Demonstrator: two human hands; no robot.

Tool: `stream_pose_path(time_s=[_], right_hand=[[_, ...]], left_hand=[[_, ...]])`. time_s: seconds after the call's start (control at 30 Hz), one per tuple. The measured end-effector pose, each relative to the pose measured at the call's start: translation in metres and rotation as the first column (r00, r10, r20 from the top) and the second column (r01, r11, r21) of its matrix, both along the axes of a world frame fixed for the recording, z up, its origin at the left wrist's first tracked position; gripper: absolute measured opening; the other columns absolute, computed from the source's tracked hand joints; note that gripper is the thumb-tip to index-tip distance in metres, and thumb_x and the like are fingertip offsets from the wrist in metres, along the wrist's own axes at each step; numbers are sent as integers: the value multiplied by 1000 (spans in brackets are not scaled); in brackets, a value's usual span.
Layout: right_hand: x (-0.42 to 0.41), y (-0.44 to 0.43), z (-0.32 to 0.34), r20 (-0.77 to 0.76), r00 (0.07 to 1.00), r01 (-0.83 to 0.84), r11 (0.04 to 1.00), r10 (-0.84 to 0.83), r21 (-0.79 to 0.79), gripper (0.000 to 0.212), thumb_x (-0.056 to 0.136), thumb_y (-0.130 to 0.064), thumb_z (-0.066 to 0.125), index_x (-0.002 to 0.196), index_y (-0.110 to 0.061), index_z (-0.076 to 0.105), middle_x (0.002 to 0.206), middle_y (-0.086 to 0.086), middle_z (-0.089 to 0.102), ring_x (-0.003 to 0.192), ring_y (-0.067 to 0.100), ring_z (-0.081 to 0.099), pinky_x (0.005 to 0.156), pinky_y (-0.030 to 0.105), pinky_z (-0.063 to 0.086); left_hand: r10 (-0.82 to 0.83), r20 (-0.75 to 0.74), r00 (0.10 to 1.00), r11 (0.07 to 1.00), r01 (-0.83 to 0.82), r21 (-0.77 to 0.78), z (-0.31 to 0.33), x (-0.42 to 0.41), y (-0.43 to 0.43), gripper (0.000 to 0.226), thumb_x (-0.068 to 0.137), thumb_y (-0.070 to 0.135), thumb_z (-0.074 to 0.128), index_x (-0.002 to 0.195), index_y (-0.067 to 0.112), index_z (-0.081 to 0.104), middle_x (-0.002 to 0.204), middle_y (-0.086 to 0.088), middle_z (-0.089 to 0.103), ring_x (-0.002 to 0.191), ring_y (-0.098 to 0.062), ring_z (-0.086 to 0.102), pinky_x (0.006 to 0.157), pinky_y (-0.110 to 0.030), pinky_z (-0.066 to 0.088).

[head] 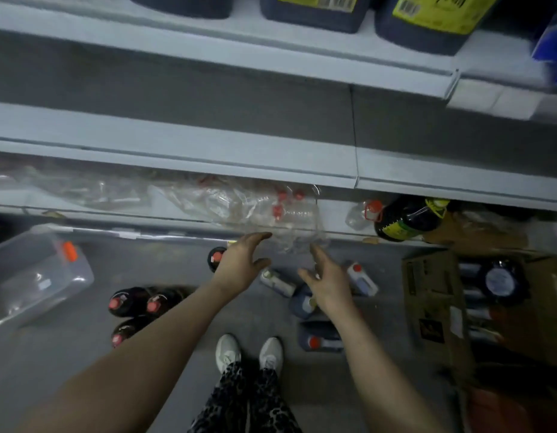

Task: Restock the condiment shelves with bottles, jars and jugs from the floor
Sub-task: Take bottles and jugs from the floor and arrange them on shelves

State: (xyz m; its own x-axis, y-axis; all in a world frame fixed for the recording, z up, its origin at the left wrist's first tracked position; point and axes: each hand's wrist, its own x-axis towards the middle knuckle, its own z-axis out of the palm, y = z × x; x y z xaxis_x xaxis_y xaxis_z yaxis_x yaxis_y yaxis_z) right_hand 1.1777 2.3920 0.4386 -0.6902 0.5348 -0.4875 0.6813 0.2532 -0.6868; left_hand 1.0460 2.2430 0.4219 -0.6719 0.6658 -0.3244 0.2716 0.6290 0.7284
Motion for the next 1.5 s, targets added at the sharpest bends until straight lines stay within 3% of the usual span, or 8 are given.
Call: stream_pose_path(time_s=[0.1,0.27,0.4,0.47,0.57,0.93,1.17,1.5], right_hand=[[25,-8,-50,93,995,-47,999,48,-6,64,94,-15,69,151,-12,41,148,9,51,137,25,47,112,39,39],[53,-14,-142,184,978,-94,995,100,-42,71,91,-17,72,153,-14,38,144,12,54,132,30,50,100,31,41],[66,-12,-226,240,968,-47,990,79,-137,79,90,-17,74,156,-14,30,111,11,57,101,21,53,84,31,41],[66,-9,-256,234,971,-12,986,51,-166,80,90,-14,73,156,-15,29,121,11,59,107,19,52,88,32,41],[64,-2,-313,209,978,25,987,9,-161,82,88,-12,75,156,-17,30,148,8,49,136,24,46,106,41,43],[44,12,-509,273,962,5,999,-17,43,107,82,-9,80,161,-18,7,166,10,15,152,24,19,119,34,22],[46,6,-565,187,967,137,973,-172,187,101,79,-9,82,158,-12,19,161,8,32,147,20,32,114,24,26],[57,1,-591,-18,948,317,936,-318,154,90,69,-2,87,144,0,37,140,16,56,131,28,53,106,38,45]], left_hand=[[-21,77,997,997,27,-67,-51,22,-12,60,85,14,74,141,14,51,139,-7,56,123,-27,55,100,-28,40],[-39,142,989,981,64,-182,-141,46,-22,67,87,20,73,147,20,42,150,0,46,127,-25,52,100,-30,41],[-62,191,980,960,111,-255,-224,56,-22,75,87,19,73,151,22,35,153,1,41,130,-24,50,102,-28,38],[-62,215,975,957,119,-263,-258,55,-21,79,86,16,74,152,22,32,154,1,41,132,-23,48,104,-26,35],[-50,242,969,957,115,-266,-323,56,-15,86,84,14,75,154,23,27,155,1,39,133,-23,47,104,-23,34],[-81,211,974,947,141,-289,-533,39,5,106,79,14,80,158,28,11,160,-2,29,142,-25,37,111,-31,34],[-85,197,977,971,125,-204,-594,20,30,106,74,8,84,156,26,20,153,-4,41,136,-26,43,109,-35,40],[-75,280,957,992,100,-78,-608,13,46,95,63,3,89,144,22,41,128,-6,61,118,-26,57,98,-39,49]])
